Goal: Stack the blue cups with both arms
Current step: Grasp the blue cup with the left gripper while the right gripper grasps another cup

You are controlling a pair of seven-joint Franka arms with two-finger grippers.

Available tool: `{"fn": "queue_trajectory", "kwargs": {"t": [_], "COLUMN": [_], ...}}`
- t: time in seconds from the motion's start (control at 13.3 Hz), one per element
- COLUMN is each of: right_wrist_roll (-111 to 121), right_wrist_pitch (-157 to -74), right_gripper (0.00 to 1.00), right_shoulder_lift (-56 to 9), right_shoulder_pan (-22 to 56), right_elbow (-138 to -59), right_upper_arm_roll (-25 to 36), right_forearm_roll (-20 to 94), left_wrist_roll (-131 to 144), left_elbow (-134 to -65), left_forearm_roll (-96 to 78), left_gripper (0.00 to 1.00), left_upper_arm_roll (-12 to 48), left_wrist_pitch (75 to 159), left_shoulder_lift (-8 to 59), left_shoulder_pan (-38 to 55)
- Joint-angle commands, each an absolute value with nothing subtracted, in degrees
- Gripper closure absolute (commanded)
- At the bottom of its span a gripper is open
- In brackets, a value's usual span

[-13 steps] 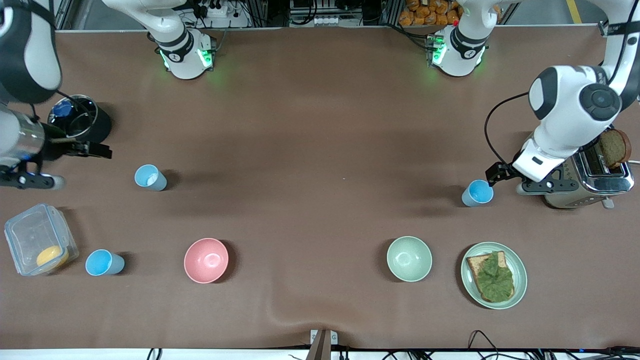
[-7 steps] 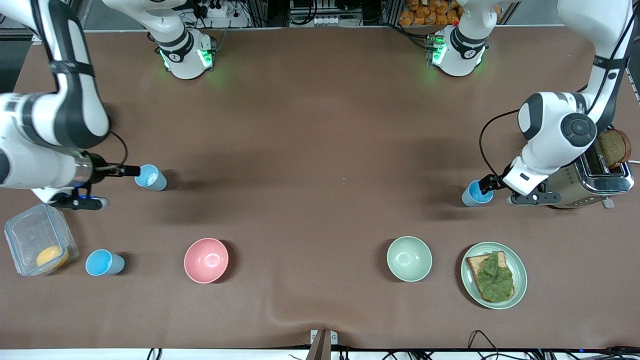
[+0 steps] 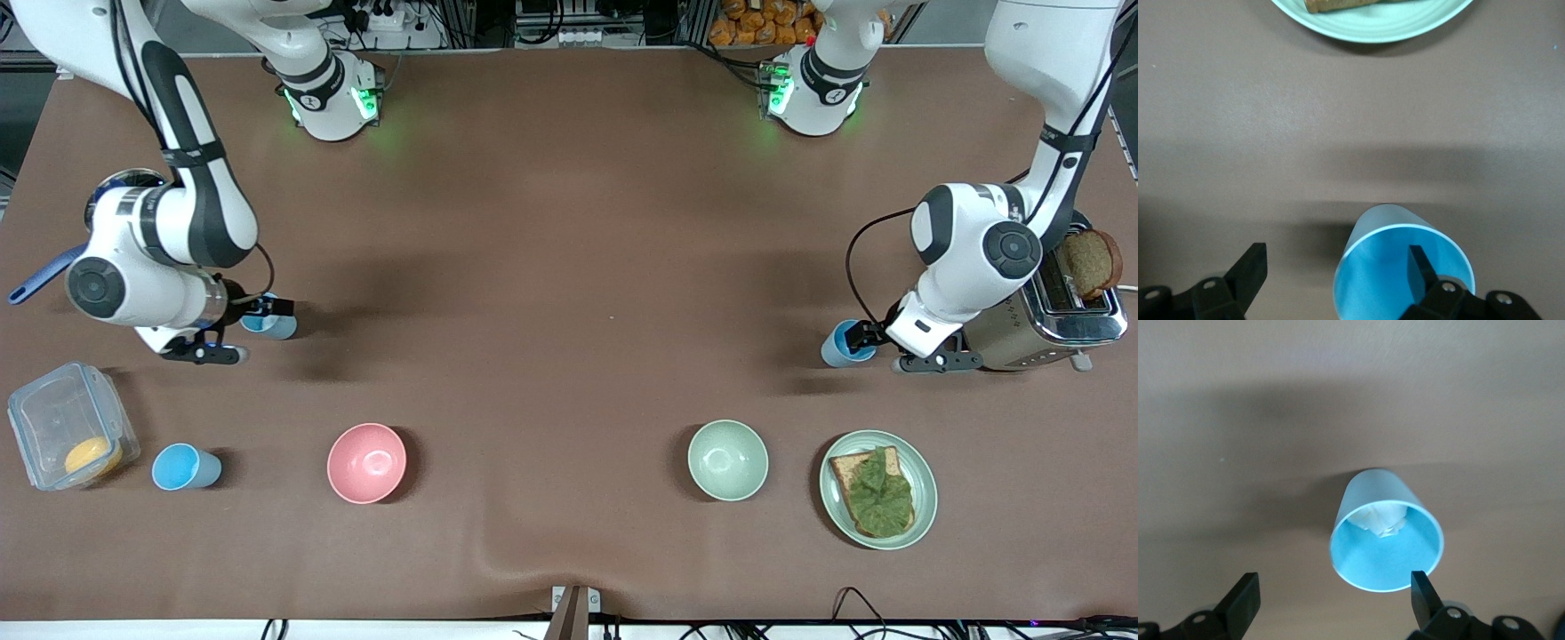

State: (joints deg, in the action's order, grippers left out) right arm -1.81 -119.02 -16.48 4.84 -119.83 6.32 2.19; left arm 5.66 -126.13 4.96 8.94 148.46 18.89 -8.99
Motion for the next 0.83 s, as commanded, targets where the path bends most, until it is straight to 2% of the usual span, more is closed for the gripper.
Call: {"fn": "queue_trajectory", "kwargs": {"t": [0.0,0.08,0.15,0.23,0.45,0.53,0.75], "right_wrist_roll": [-1.76,-1.76,-1.76,-1.76,-3.24,-4.38,-4.57], "right_wrist_pitch": [-121.63,-122.51,-123.39,-123.57,-122.79,-122.26,-117.61], "right_gripper": [0.0,0.0,0.0,0.0,0.95,1.0,1.0], "right_shoulder_lift": [-17.48,-18.53,-19.33,-20.03,-20.48,-20.48,-20.57], "right_shoulder_pan": [5.71,5.71,5.63,5.71,5.71,6.06,6.86], "right_elbow": [-121.29,-121.2,-121.2,-121.2,-120.94,-120.85,-117.7], "right_upper_arm_roll": [6.42,6.42,6.42,6.42,6.42,6.42,6.5], "right_forearm_roll": [3.25,3.25,3.25,3.25,3.43,3.51,3.43], "left_wrist_roll": [6.94,7.47,8.17,9.04,10.1,12.02,16.25], "left_elbow": [-126.65,-126.65,-126.82,-127.17,-126.65,-126.48,-123.77], "left_forearm_roll": [5.98,5.98,6.06,5.98,5.98,5.98,5.63], "left_gripper": [0.61,0.87,1.0,1.0,1.0,1.0,1.0], "left_upper_arm_roll": [9.58,9.58,9.84,10.97,12.73,13.44,17.21], "left_wrist_pitch": [149.59,149.59,149.5,149.5,148.98,148.89,144.26], "left_shoulder_lift": [19.16,19.51,19.51,19.42,18.64,18.11,15.47], "left_shoulder_pan": [-8.71,-8.53,-8.44,-8.44,-8.52,-8.79,-8.7]}}
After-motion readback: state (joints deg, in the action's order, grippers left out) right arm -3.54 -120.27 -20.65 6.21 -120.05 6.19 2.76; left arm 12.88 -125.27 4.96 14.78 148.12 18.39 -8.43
